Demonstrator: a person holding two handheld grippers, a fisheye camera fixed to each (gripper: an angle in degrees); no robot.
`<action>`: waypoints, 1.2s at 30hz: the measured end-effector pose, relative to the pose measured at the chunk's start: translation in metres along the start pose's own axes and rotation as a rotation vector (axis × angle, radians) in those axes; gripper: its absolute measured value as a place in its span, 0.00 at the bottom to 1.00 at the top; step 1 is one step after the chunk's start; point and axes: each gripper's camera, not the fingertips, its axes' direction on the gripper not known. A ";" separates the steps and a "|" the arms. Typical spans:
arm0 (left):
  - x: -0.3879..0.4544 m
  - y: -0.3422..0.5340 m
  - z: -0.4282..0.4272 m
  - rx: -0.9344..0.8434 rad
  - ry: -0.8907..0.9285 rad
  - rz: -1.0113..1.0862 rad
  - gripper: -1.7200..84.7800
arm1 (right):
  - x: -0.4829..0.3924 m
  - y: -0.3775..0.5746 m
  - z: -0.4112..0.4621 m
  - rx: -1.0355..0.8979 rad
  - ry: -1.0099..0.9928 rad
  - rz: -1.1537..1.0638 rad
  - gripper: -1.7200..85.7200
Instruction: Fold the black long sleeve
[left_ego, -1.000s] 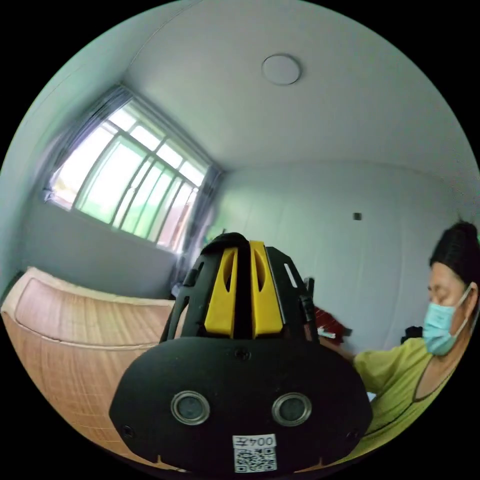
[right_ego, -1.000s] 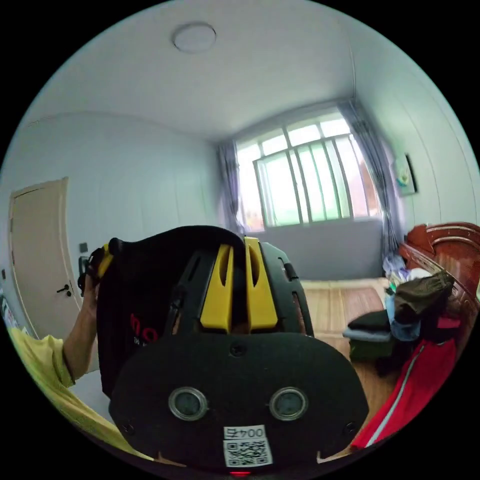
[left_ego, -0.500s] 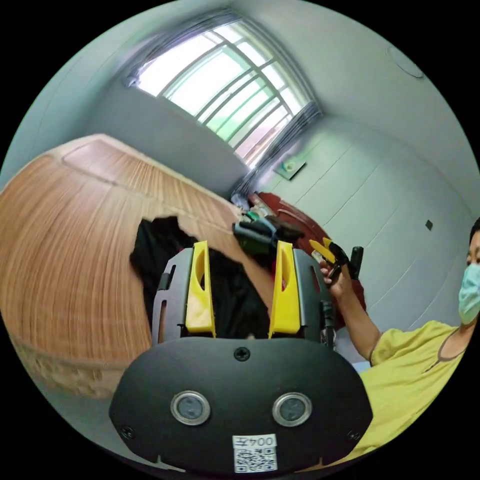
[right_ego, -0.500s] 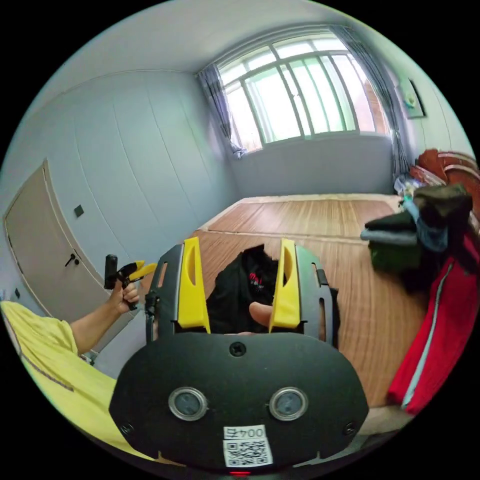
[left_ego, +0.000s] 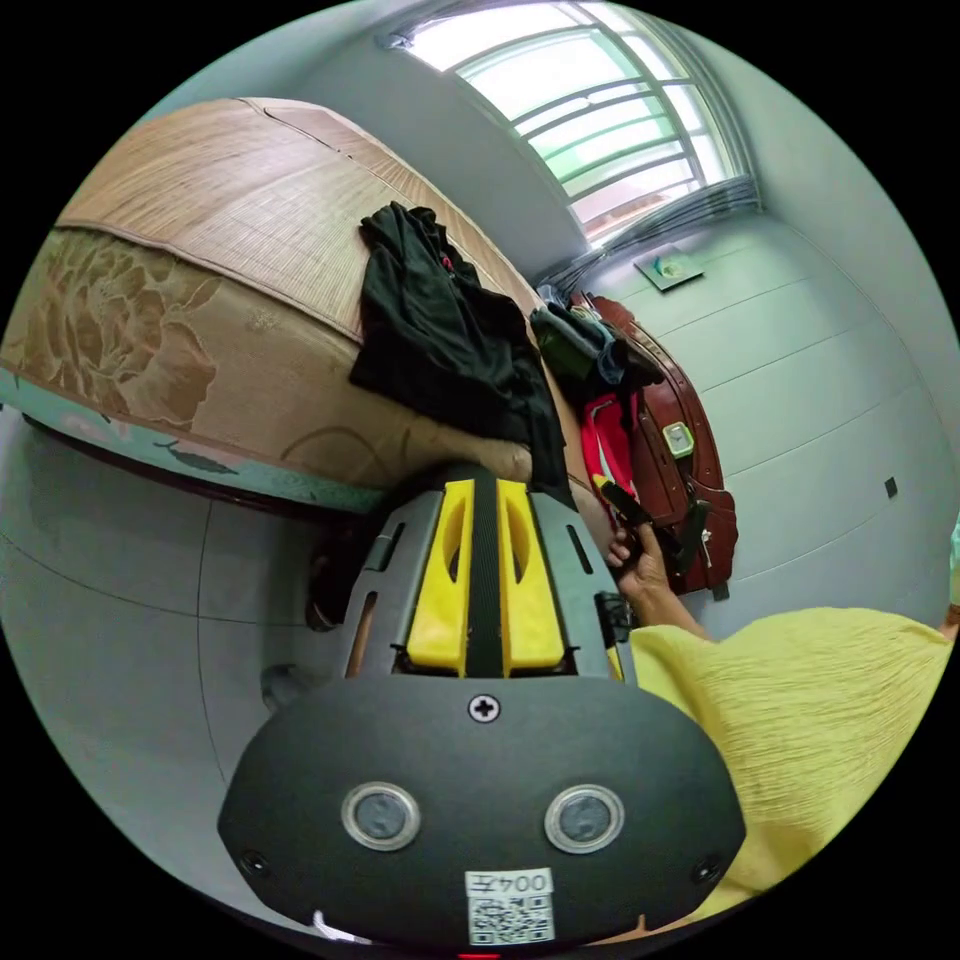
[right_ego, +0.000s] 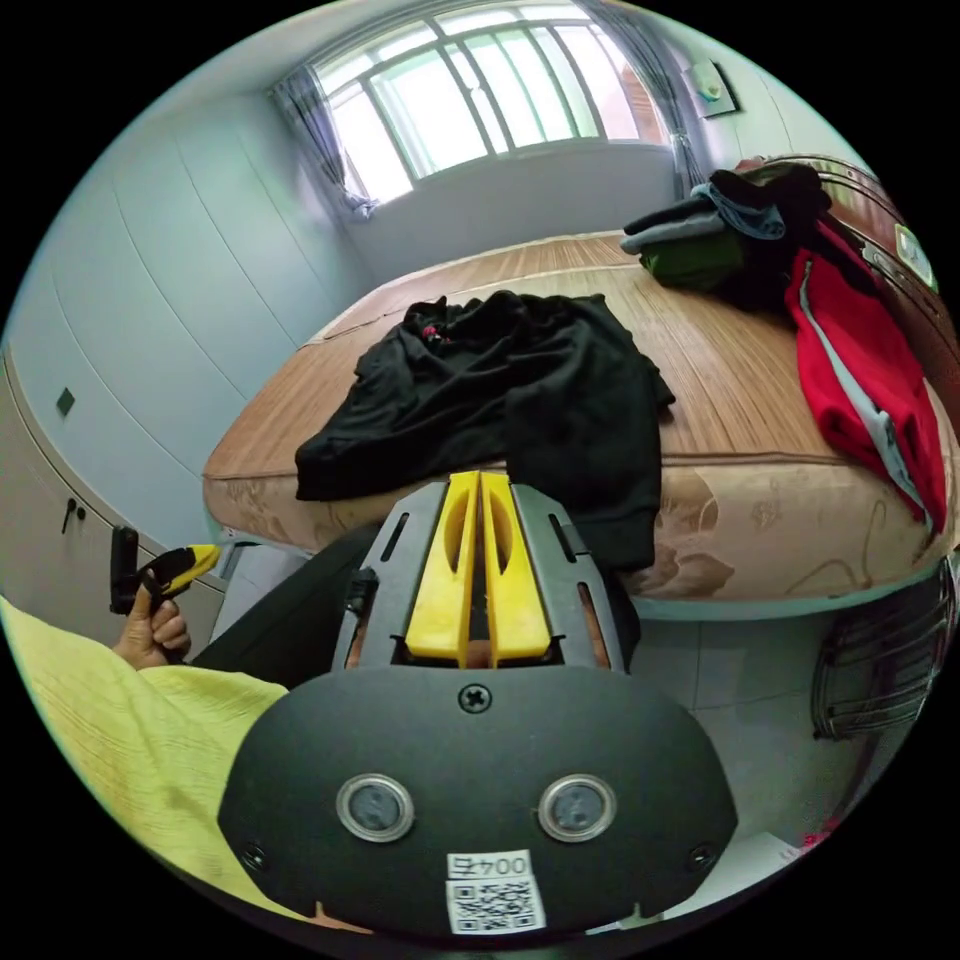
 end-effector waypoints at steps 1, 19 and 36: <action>0.008 0.003 0.001 0.008 -0.009 0.011 0.06 | 0.004 0.004 -0.006 0.029 -0.029 0.003 0.01; 0.030 -0.063 0.093 -0.088 -0.344 0.156 0.07 | 0.068 0.016 -0.049 0.153 -0.149 0.078 0.04; 0.029 -0.064 0.179 -0.099 -0.374 0.099 0.11 | 0.132 -0.078 0.013 -0.089 -0.044 0.198 0.17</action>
